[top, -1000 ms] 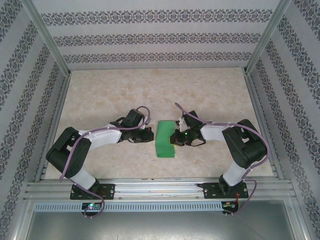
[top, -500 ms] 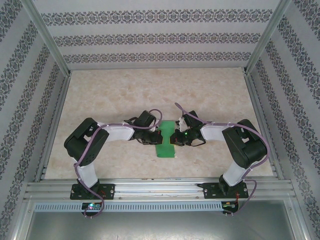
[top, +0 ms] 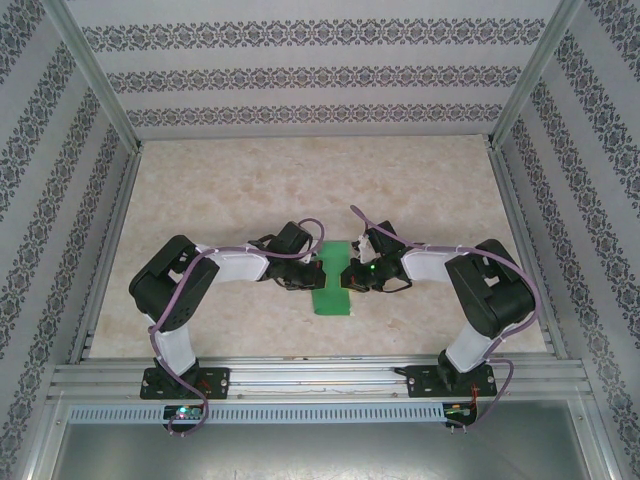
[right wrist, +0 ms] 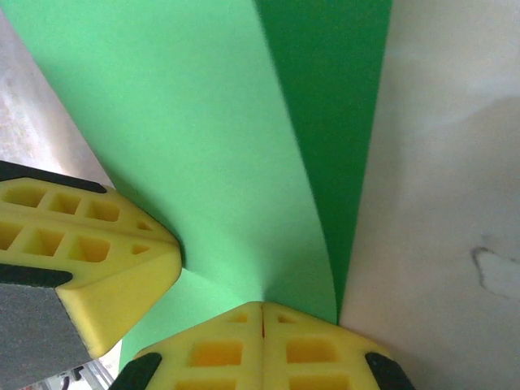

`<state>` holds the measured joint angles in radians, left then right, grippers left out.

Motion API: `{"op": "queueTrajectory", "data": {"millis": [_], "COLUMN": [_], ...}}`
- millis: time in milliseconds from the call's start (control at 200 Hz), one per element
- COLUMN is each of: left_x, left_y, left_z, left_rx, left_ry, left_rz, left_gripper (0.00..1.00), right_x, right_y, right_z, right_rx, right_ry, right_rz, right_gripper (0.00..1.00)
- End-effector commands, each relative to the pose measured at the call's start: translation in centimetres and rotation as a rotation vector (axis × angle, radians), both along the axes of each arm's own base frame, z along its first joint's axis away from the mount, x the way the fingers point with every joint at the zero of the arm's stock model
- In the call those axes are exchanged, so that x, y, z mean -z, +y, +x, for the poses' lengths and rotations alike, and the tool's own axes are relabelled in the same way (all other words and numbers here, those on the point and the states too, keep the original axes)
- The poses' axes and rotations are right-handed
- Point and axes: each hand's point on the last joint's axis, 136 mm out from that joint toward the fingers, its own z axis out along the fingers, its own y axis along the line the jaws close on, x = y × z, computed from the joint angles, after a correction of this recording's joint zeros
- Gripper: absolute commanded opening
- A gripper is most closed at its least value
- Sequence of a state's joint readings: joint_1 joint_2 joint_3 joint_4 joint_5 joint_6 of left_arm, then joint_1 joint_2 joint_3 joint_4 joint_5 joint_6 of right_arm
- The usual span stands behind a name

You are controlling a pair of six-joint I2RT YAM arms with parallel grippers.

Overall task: Fold a paper plane with a square sheet of paper (fold left side to right side)
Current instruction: Hold the square sheet of paper at the center of the table, then first fold the square sheet of paper in half at the center of the table.

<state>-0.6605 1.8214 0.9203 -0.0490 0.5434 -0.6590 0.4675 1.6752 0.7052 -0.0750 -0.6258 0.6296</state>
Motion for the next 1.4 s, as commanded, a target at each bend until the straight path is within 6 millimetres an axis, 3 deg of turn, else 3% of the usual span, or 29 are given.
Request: {"op": "queueTrajectory", "data": {"millis": [0,190,365,585,759,1124,1399], "left_x": [1.7,1.9,1.9,1.8,1.8,1.5,1.8], "left_y": [0.7,0.8,0.8,0.7,0.7,0.9,1.9], "left_z": [-0.9,-0.9,-0.9,-0.9,-1.1,-2.1,-4.3], "left_rx": [-0.010,-0.016,-0.017,-0.015,-0.006,-0.016,-0.025], "left_ry": [0.036,0.041,0.040,0.040,0.046,0.070,0.130], "left_rz": [0.042,0.044,0.044,0.041,0.036,0.010,0.008], "left_gripper": [0.03,0.03,0.03,0.03,0.03,0.03,0.03], "right_x": [-0.7,-4.2,-4.4,-3.1,-1.7,3.5,4.9], "right_y": [-1.0,0.5,1.7,4.0,4.5,2.0,0.7], "right_z": [0.2,2.0,3.6,4.7,5.1,3.6,3.5], "right_rx": [0.042,0.048,0.055,0.010,0.001,0.019,0.027], "right_ry": [0.001,-0.090,-0.119,-0.112,-0.092,0.024,0.053], "right_rz": [-0.050,0.052,0.085,0.072,0.051,-0.125,-0.178], "right_gripper": [0.00,0.00,0.00,0.00,0.00,0.00,0.00]}}
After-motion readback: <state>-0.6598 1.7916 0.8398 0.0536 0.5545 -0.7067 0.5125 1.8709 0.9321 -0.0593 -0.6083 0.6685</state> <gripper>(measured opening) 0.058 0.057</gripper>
